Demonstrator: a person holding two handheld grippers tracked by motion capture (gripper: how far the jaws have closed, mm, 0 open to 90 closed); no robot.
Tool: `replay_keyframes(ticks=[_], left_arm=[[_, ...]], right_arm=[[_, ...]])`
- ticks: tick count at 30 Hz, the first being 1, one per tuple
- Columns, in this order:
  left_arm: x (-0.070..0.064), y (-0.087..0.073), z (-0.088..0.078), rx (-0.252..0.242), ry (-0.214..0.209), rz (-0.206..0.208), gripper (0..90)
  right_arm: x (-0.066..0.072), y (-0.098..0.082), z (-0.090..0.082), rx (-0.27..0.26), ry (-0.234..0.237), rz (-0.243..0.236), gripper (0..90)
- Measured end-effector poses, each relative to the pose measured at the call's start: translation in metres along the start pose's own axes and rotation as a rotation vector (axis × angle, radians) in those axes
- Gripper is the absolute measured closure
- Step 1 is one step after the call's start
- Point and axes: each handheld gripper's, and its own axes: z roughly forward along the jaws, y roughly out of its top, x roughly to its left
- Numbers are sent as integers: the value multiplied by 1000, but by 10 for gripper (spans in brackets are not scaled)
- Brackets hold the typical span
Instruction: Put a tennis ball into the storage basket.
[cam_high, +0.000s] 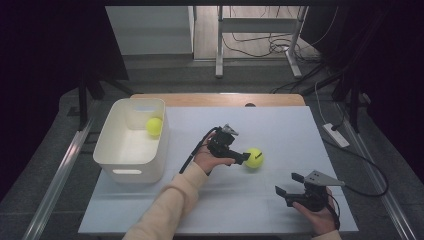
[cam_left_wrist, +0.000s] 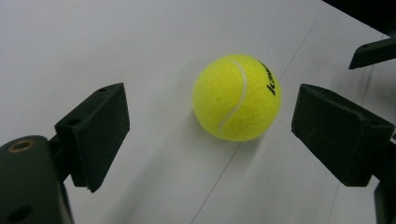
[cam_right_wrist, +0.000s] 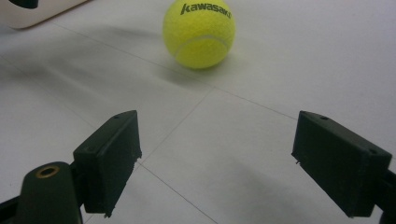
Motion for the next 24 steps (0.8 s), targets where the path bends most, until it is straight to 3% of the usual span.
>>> replay_keyframes(ticks=[21, 24], left_arm=[[-9, 6, 29, 61, -50, 41, 105], [-11, 7, 32, 56, -58, 32, 99]], right_arm=[[0, 0, -1, 0, -2, 3, 148], [-1, -1, -1, -1, -2, 5, 148]])
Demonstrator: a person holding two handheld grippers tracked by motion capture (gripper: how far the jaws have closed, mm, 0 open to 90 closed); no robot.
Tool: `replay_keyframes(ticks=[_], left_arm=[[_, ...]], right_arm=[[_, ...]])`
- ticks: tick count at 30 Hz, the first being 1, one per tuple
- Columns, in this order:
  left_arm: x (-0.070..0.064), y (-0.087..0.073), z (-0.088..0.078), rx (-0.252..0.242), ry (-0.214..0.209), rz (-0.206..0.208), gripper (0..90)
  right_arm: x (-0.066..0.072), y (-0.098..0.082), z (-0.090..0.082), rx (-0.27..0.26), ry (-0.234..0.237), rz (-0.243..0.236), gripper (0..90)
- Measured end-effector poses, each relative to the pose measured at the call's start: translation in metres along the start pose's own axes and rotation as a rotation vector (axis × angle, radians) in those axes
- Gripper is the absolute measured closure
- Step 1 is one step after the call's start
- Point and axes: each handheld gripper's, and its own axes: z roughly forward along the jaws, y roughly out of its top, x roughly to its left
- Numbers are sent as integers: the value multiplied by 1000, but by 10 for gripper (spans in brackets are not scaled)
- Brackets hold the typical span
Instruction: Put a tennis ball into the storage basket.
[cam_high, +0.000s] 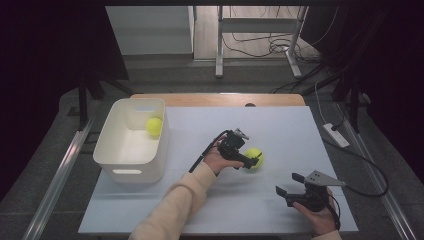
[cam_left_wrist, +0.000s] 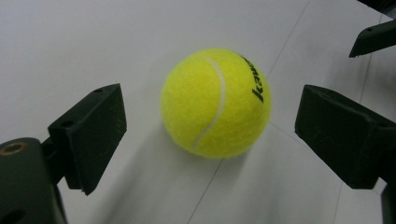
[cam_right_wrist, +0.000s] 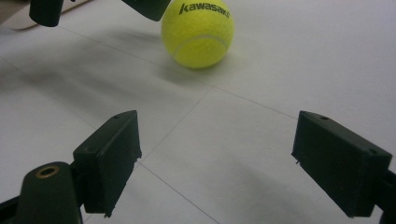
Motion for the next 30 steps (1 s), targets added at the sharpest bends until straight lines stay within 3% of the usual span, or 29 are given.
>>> replay_keyframes(ticks=[17, 19, 30], left_arm=[[-8, 5, 19, 35, -13, 25, 90], [-8, 5, 22, 45, 3, 37, 90], [-4, 4, 35, 76, 26, 18, 98]], right_arm=[[-1, 0, -2, -7, -2, 3, 149], [-1, 0, -2, -7, -3, 2, 149], [-2, -1, -2, -5, -3, 1, 149]])
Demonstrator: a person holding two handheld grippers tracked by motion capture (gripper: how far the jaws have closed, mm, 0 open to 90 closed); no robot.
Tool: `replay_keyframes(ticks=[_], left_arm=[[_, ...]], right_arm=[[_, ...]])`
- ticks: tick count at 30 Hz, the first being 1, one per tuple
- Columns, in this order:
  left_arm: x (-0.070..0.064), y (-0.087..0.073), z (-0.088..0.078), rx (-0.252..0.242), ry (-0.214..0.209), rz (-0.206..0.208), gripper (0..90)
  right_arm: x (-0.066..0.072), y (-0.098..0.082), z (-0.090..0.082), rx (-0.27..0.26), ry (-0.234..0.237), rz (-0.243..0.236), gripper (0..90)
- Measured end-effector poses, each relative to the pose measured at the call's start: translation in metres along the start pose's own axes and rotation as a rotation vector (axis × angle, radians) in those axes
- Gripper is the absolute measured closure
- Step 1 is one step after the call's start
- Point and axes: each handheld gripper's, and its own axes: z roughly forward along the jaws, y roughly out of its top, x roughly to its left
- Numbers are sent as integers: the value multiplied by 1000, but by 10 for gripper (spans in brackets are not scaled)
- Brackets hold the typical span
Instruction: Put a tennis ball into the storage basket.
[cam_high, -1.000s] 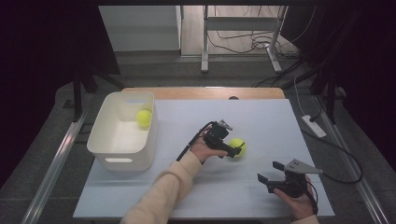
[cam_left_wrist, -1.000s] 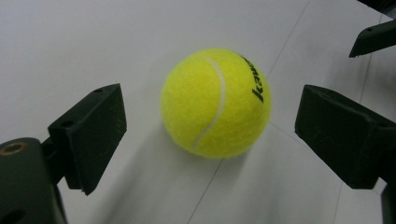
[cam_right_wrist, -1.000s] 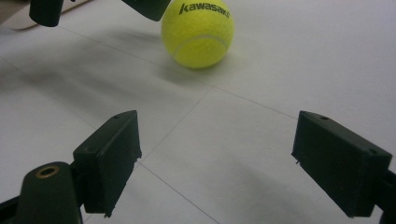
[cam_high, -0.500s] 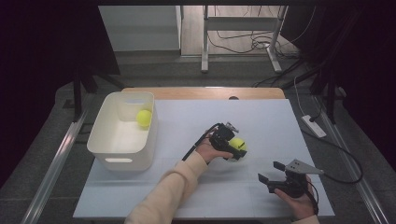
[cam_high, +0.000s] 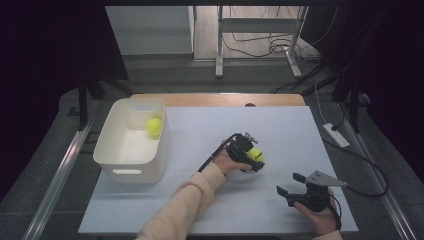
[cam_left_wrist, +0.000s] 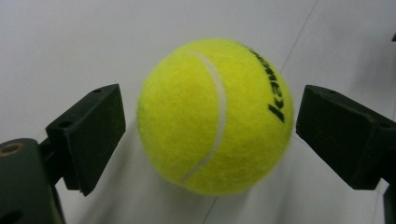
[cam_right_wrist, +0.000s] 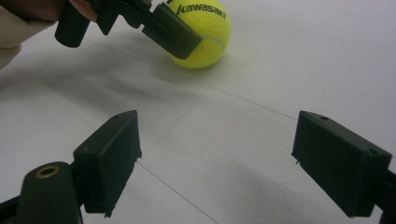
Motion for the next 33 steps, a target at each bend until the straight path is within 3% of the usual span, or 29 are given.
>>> replay_keyframes(ticks=[6, 9, 13, 33], left_arm=[[0, 0, 2, 16, 22, -5, 169], [0, 1, 0, -4, 12, -19, 262], [0, 1, -2, 8, 14, -2, 270], [0, -1, -37, -56, 34, 23, 275]], right_arm=[[0, 0, -1, -2, -2, 2, 149], [0, 0, -1, -3, -2, 2, 149], [-1, 0, -1, -3, -3, 0, 149], [0, 0, -1, 0, -3, -1, 150]])
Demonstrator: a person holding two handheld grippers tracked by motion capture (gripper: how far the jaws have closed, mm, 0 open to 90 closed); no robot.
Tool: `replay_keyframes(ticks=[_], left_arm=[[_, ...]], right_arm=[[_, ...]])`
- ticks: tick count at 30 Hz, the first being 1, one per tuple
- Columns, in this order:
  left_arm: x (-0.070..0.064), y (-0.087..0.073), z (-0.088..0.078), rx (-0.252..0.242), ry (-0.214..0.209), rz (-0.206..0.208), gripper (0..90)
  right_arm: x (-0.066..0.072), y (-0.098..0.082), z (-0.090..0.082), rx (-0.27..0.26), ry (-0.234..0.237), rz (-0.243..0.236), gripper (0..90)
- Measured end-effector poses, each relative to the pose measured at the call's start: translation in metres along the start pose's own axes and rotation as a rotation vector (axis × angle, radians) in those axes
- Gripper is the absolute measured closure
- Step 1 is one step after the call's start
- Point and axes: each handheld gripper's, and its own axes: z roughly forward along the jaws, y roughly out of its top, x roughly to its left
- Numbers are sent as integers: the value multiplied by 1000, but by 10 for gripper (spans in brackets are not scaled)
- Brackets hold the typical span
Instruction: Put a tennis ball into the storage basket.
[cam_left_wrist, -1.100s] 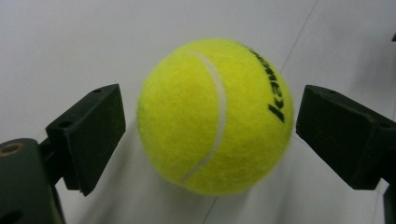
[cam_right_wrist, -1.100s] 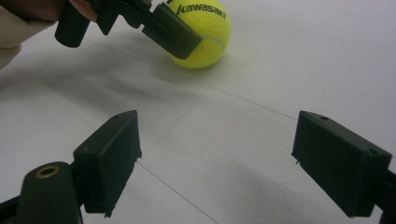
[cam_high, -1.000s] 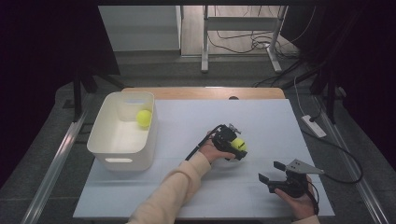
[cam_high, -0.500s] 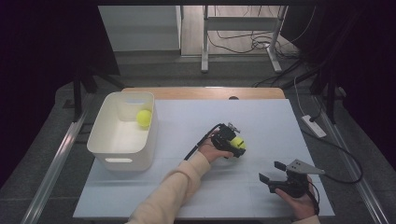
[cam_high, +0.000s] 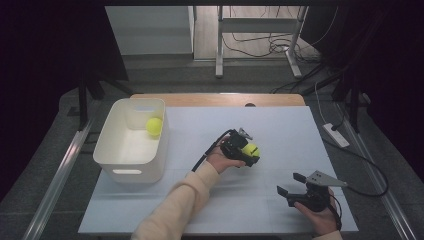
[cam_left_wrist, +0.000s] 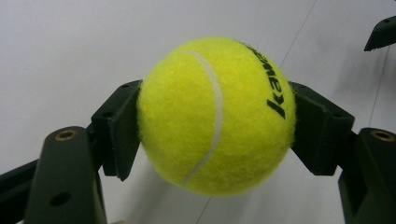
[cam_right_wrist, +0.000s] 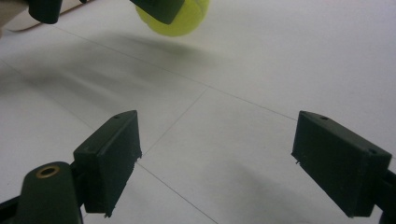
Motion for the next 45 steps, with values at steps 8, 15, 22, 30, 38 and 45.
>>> replay_keyframes(ticks=[8, 15, 22, 30, 38, 45], left_arm=[[1, -2, -8, -18, 15, 1, 275], [2, -3, -17, -35, 28, -1, 274], [3, -4, -25, -49, 37, -6, 274], [5, -6, -30, -57, 45, -11, 274], [6, -8, -36, -67, 51, -12, 274], [5, -9, -43, -79, 58, -8, 274]], right_arm=[[1, 1, 0, -3, 0, -2, 150], [1, 1, 0, -5, -2, -2, 150], [1, 1, 1, -5, -2, -3, 150], [1, 1, 1, -3, -2, -3, 150], [1, 1, 1, -2, -2, -3, 150], [1, 1, 1, -2, -2, -5, 150]])
